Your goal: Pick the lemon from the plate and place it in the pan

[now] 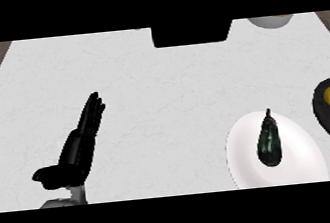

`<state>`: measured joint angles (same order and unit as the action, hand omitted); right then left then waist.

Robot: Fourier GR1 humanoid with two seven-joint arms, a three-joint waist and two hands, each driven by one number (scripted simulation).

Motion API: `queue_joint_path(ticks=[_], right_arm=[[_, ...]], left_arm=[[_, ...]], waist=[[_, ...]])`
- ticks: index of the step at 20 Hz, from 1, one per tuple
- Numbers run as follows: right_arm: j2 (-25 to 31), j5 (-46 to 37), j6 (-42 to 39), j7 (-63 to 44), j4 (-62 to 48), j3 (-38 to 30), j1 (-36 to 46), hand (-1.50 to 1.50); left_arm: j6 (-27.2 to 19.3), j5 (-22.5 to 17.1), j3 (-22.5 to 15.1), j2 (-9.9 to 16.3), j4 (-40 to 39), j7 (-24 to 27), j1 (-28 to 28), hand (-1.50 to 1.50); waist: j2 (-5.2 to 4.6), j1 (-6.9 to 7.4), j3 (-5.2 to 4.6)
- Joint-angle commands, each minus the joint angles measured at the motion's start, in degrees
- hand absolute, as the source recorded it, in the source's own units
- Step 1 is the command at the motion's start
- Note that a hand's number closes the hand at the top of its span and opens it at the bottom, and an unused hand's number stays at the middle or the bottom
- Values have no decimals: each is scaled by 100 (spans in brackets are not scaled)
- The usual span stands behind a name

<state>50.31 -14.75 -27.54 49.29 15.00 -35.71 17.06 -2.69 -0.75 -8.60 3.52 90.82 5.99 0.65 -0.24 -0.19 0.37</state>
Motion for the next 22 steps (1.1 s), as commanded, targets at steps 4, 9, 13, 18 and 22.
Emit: queue_joint_path(ticks=[4,9,13,18,22], right_arm=[[-115,104,-1017,1383,213,145,-660,-150],[7,148,-1006,1365,370,304,-816,-150],[111,280,-914,1405,363,301,-983,-150],[-124,289,-555,1519,471,488,-1095,-150],[-67,352,-262,1626,436,497,-1104,-150]], left_arm=[[-44,63,-108,-36,257,-216,12,0],[104,-55,25,56,87,53,-146,0],[161,-76,44,122,222,56,-208,0],[145,-43,18,76,134,26,-162,0],[190,-110,113,32,-145,11,206,0]], waist=[[30,-4,3],[17,26,-6],[22,52,-1],[18,51,-5],[1,26,2]])
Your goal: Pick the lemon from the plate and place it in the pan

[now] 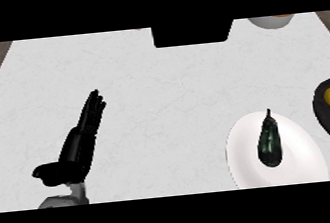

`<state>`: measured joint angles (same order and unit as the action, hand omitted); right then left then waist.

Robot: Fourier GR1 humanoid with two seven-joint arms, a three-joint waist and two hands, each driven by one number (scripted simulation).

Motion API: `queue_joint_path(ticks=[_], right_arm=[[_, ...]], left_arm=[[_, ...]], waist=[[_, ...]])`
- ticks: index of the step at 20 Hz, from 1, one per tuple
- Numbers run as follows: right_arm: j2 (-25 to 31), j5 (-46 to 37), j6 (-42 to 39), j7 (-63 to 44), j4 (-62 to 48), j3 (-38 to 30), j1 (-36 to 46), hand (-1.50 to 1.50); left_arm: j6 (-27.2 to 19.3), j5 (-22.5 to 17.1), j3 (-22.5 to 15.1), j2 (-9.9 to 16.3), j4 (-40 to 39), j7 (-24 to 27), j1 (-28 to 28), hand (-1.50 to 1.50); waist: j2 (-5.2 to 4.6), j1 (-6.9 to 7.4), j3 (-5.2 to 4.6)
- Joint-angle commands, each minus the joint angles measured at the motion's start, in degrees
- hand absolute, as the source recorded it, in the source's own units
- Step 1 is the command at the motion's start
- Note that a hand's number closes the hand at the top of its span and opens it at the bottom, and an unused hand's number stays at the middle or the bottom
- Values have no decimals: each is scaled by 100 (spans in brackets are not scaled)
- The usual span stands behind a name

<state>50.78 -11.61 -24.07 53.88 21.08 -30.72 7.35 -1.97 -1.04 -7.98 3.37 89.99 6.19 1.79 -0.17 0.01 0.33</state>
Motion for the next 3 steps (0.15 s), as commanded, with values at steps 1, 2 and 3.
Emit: queue_joint_path(ticks=[1,2,3], right_arm=[[6,75,-614,1265,-146,-36,-218,-150],[117,72,-677,1226,-42,7,-164,-150],[-14,123,-508,1209,2,-5,-86,-150]], left_arm=[[21,38,-61,16,124,56,-191,0],[36,-57,93,126,257,-173,-91,0],[-177,89,-33,-74,229,-434,256,0]], waist=[[9,25,6],[15,36,4],[11,-2,3]])
